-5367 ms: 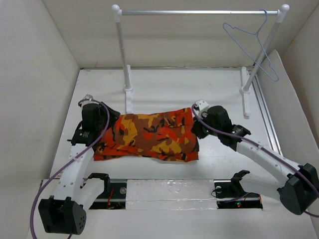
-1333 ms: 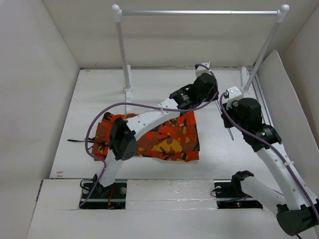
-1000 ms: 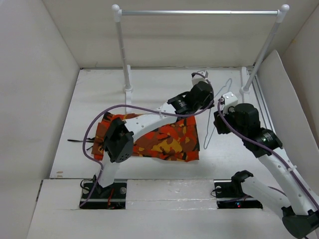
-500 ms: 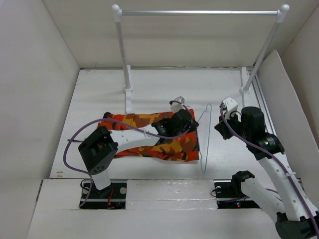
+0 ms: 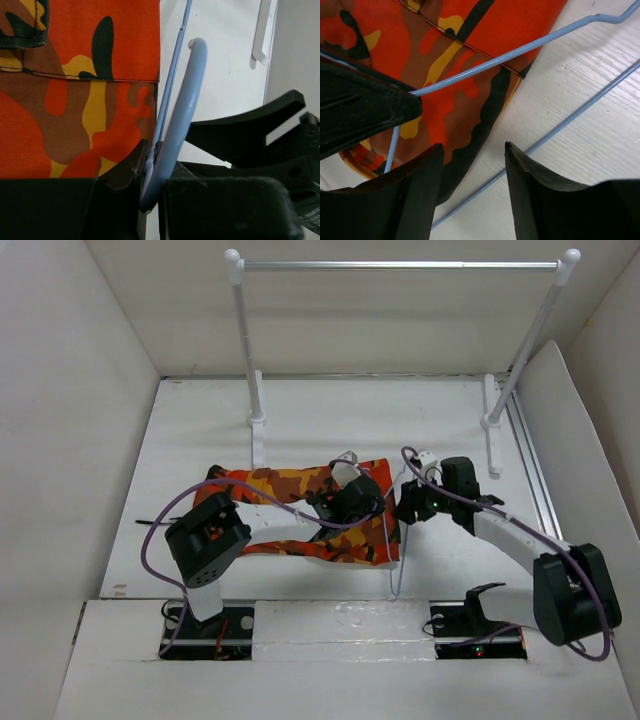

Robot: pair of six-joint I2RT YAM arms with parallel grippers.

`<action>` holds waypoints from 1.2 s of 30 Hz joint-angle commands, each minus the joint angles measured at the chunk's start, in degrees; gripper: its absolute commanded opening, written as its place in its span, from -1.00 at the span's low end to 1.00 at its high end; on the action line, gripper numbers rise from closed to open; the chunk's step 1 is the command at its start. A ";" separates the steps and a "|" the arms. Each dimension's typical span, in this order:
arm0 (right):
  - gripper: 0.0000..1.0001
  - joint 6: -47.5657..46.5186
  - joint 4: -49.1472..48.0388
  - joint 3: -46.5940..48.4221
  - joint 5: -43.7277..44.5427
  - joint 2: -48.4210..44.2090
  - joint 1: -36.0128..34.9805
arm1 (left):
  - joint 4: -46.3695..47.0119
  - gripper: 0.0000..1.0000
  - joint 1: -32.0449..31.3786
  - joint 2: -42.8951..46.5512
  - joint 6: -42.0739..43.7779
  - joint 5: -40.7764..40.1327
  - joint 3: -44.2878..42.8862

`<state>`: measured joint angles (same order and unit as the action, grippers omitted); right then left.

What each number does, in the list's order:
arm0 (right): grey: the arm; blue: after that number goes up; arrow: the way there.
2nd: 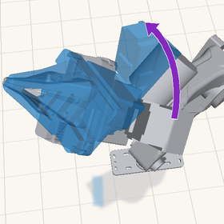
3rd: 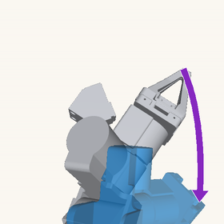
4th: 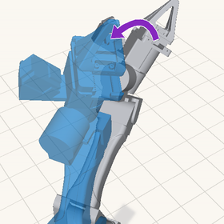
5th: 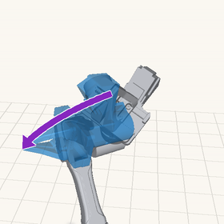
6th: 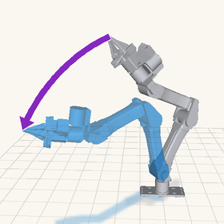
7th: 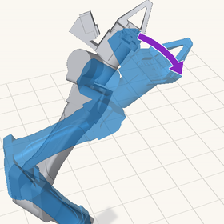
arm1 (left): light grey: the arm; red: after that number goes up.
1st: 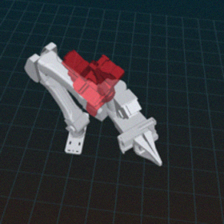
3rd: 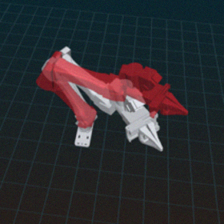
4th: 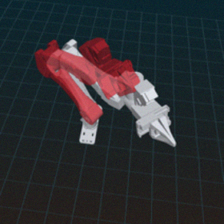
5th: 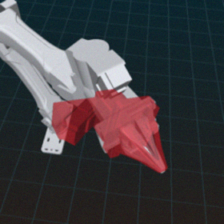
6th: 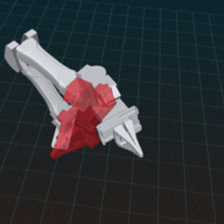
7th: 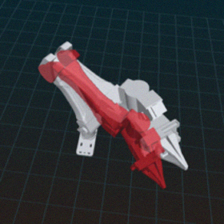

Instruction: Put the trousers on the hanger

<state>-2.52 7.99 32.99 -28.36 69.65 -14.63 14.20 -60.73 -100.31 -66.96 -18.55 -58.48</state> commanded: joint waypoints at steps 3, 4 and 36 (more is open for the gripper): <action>0.30 5.86 -15.36 -1.61 -0.82 6.02 -1.62 | -0.31 -1.00 -0.27 -1.55 0.69 -1.93 -0.23; 0.33 6.30 -16.68 -1.96 -1.17 7.16 -1.63 | -0.31 -1.00 -0.27 -1.99 0.86 -1.93 -0.58; -1.00 3.32 10.46 -3.46 -1.97 -20.34 16.12 | -4.88 -1.00 7.73 8.99 8.24 -7.91 9.96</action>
<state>4.91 14.31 26.83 -31.51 51.53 -0.19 14.52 -55.94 -94.17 -62.59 -23.18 -50.94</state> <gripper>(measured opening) 0.112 0.035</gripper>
